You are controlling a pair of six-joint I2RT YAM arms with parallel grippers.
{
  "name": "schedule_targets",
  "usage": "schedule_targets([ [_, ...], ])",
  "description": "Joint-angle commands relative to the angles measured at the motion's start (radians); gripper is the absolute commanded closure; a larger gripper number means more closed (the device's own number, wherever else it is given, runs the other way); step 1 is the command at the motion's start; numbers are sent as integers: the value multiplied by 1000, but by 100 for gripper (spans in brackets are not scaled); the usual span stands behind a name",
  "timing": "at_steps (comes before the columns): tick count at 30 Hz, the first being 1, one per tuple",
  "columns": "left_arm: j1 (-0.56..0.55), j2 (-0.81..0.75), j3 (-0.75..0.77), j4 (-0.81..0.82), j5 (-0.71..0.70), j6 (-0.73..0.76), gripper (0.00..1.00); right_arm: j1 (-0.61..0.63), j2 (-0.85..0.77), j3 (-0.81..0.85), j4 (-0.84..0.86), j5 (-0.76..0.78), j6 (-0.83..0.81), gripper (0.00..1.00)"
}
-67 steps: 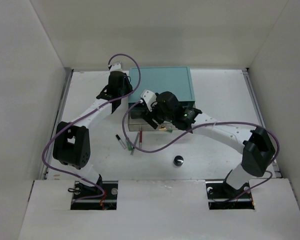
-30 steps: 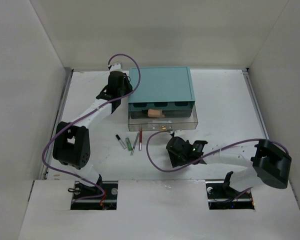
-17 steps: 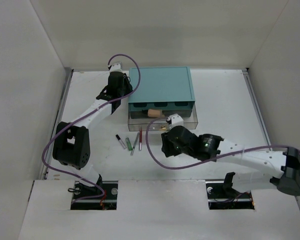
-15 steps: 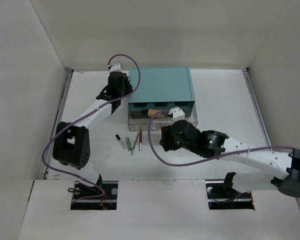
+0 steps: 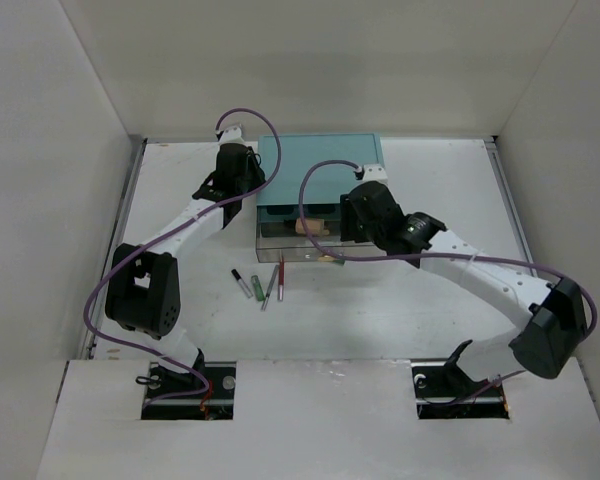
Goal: Organize the makeup
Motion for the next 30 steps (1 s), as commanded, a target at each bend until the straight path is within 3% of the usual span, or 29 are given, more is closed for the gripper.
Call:
schedule_targets([
  [1,-13,19,-51,-190,-8,34,89,-11,9,30,22,22,-13,45],
  [6,-17,14,-52,-190,-8,34,89,-10,-19,33,13,27,-12,21],
  [8,-19,10,-52,-190,-8,34,89,-8,-51,30,4,28,-10,19],
  [9,-19,10,-52,-190,-8,34,89,-5,-72,24,1,24,-10,24],
  [12,-20,7,-52,-190,-8,34,89,58,-143,-27,7,-8,-27,59],
  [17,-20,7,-55,-190,-8,34,90,249,-201,-163,10,-87,-30,83],
  [22,-20,10,-55,-190,-8,34,90,302,-111,-202,-7,-67,62,89],
  [30,-28,16,-54,-190,-8,45,90,216,157,22,27,148,8,90],
])
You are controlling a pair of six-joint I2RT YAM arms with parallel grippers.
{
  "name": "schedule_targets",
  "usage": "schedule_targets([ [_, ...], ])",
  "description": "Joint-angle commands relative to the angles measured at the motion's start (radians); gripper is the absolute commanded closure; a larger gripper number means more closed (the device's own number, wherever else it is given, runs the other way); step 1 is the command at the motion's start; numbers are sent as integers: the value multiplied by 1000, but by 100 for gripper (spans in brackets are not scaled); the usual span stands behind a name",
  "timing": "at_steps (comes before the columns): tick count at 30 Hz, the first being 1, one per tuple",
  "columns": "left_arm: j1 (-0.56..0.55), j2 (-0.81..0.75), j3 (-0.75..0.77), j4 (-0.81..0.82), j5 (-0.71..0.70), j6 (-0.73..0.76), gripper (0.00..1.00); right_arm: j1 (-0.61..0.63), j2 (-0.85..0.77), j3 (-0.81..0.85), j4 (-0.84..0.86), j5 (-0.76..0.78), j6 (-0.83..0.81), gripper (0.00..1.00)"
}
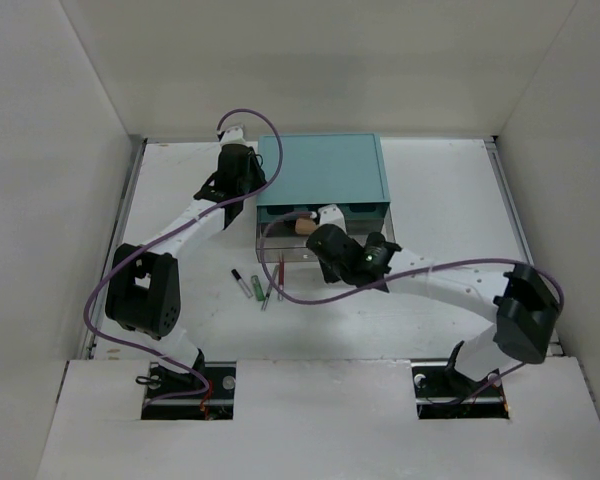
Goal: Organize the makeup
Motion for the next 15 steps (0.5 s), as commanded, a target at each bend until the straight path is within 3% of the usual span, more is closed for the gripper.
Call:
schedule_targets([
  [1,-18,17,-51,-194,16,41,90,-51,70,140,55,127,-23,91],
  [8,-23,20,-48,-205,7,61,91,-86,204,296,100,260,-50,92],
  [15,-37,40,-28,-216,-2,71,92,-117,317,347,225,457,-36,89],
])
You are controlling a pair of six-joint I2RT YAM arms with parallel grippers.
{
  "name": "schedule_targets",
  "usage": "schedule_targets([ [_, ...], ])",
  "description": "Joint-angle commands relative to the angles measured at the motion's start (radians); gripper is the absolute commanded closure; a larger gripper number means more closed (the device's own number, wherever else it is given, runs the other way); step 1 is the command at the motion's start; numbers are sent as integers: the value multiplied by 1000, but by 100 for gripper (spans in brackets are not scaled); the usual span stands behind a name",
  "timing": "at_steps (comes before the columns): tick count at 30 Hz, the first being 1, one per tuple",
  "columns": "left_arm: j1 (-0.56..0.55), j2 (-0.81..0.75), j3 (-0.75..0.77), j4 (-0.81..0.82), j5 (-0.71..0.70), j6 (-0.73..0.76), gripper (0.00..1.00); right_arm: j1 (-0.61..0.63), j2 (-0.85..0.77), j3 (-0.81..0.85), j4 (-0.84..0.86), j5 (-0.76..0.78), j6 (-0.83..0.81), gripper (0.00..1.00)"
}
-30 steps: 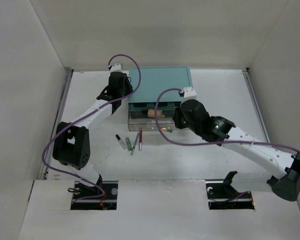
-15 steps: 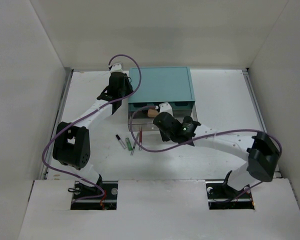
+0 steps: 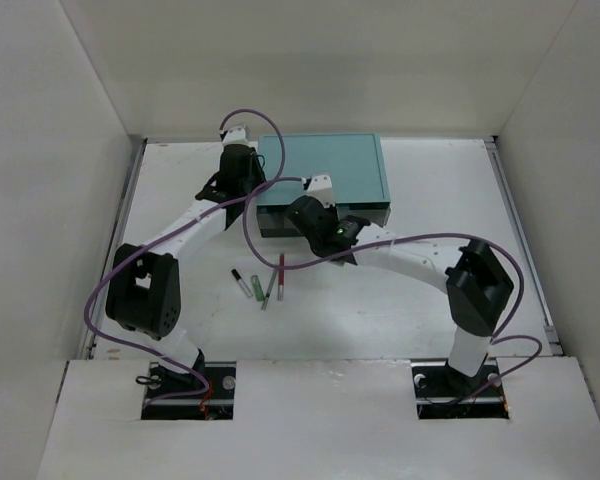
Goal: Organize the makeup
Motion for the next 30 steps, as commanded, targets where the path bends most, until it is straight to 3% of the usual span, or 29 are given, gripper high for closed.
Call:
schedule_targets([
  [1,-29,43,-25,-215,17,44,92,-32,33,46,178,165,-4,89],
  [11,-37,46,-27,-217,17,50,92,-49,-5,-65,323,91,-1,75],
  [17,-29,40,-30,-217,17,50,92,-17,-44,-206,335,39,103,49],
  [22,-28,49,-28,-217,17,50,92,-19,25,-169,318,-16,157,26],
  [30,-28,51,-27,-220,17,50,92,-54,125,-88,312,-9,231,23],
])
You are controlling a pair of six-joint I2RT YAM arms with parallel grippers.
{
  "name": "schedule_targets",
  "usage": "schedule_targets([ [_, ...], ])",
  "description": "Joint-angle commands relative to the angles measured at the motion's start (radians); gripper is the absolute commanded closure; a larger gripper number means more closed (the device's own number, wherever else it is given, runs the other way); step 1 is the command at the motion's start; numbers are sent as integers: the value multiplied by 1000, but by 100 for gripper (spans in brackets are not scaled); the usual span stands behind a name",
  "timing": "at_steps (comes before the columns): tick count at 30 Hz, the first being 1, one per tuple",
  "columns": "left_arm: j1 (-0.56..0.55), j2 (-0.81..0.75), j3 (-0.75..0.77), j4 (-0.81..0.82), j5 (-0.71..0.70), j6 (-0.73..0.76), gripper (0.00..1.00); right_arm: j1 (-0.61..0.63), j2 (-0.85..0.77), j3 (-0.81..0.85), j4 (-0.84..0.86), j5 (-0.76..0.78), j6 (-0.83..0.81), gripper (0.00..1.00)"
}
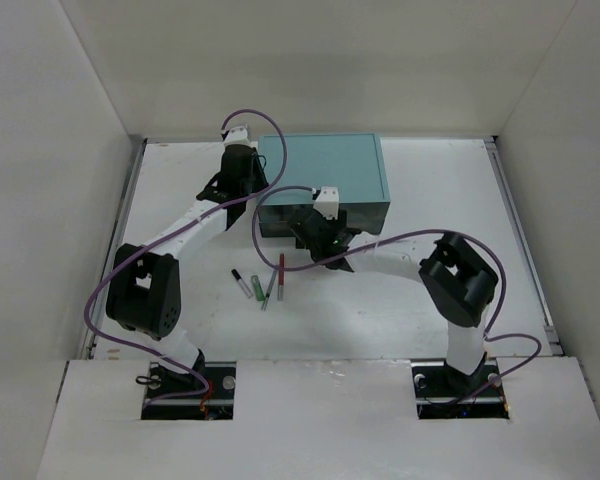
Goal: Organize the makeup
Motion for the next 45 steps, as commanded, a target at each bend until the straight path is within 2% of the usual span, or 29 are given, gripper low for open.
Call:
schedule_targets([
  [1,-17,49,-30,-219,37,28,92,-23,29,57,37,-2,64,23],
  [8,-17,41,-33,-219,37,28,92,-51,80,85,45,3,73,24],
  [10,-17,40,-34,-219,37,28,92,-57,83,83,51,6,78,27],
  [15,-16,37,-36,-219,37,28,92,-57,63,50,112,23,59,48],
  [19,-16,33,-37,-219,37,28,92,-57,34,-16,155,15,49,75],
  [22,-16,32,-39,-219,37,26,92,-40,3,-82,161,15,61,85],
  [27,-14,29,-39,-219,35,26,92,39,-46,-200,146,0,110,90],
  [33,-12,26,-43,-219,31,25,92,163,-115,-302,105,-80,266,92],
  [43,-19,21,-49,-221,22,23,92,329,-167,-285,-119,-82,405,92],
  [45,-19,23,-49,-222,22,23,92,331,-181,-271,-171,-82,405,87],
])
